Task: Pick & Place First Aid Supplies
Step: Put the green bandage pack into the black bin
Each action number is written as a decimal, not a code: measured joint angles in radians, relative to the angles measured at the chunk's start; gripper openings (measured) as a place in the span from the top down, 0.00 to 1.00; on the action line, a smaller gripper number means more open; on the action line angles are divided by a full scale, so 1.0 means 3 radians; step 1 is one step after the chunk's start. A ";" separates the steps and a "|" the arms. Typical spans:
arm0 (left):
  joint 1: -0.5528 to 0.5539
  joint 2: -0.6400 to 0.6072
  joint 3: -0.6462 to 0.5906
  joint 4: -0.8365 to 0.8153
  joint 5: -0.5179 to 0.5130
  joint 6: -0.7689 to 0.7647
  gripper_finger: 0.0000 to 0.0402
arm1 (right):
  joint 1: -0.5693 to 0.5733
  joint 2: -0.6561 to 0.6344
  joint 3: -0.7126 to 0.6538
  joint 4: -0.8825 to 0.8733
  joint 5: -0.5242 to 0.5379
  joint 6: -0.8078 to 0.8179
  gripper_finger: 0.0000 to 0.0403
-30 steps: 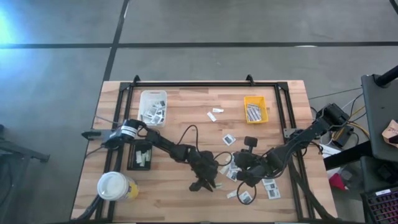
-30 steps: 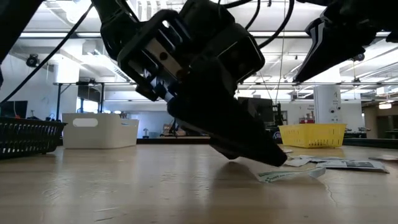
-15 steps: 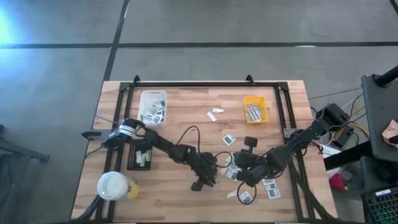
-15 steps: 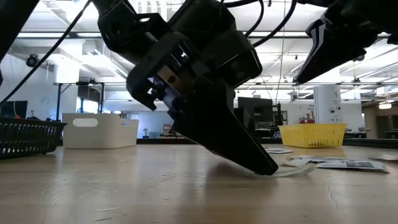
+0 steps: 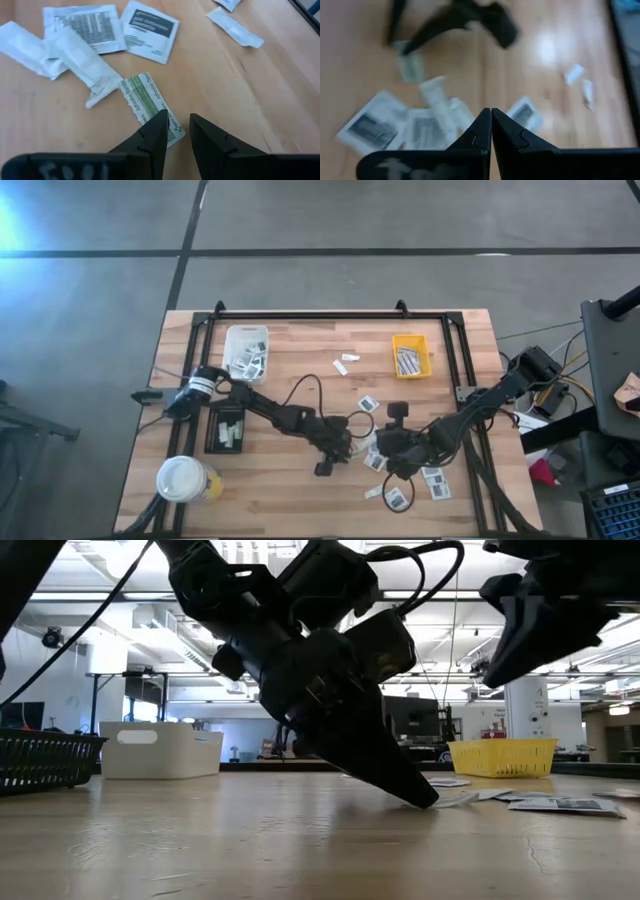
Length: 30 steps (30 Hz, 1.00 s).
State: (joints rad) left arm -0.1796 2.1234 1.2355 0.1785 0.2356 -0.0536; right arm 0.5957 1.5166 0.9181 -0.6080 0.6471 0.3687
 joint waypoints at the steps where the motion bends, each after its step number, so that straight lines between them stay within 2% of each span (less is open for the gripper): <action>1: 0.0004 -0.0002 0.0001 -0.0013 0.0000 0.0000 0.74 | 0.0000 0.0000 -0.0016 0.0066 -0.0090 -0.0132 0.98; 6: 0.0004 -0.0004 0.0000 -0.0018 0.0008 -0.0001 0.74 | 0.0001 0.0000 -0.0132 0.0492 -0.0562 -0.0852 0.98; 10: 0.0005 -0.0004 0.0000 -0.0018 0.0078 0.0009 0.74 | 0.0001 0.0000 -0.0259 0.0817 -0.0749 -0.1360 0.98; 17: 0.0007 -0.0004 -0.0003 -0.0030 0.0177 0.0011 0.74 | 0.0008 0.0011 -0.0356 0.1158 -0.0777 -0.1911 0.98; 23: 0.0006 -0.0002 -0.0003 -0.0033 0.0206 0.0014 0.74 | 0.0008 0.0271 -0.0354 0.1327 -0.0791 -0.2359 0.97; 30: 0.0004 -0.0002 -0.0003 -0.0047 0.0211 0.0014 0.74 | 0.0008 0.0616 -0.0198 0.1339 -0.0761 -0.2458 0.88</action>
State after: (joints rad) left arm -0.1783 2.1227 1.2346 0.1642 0.2989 -0.0494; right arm 0.5980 1.7014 0.8587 -0.2063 0.4187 -0.3687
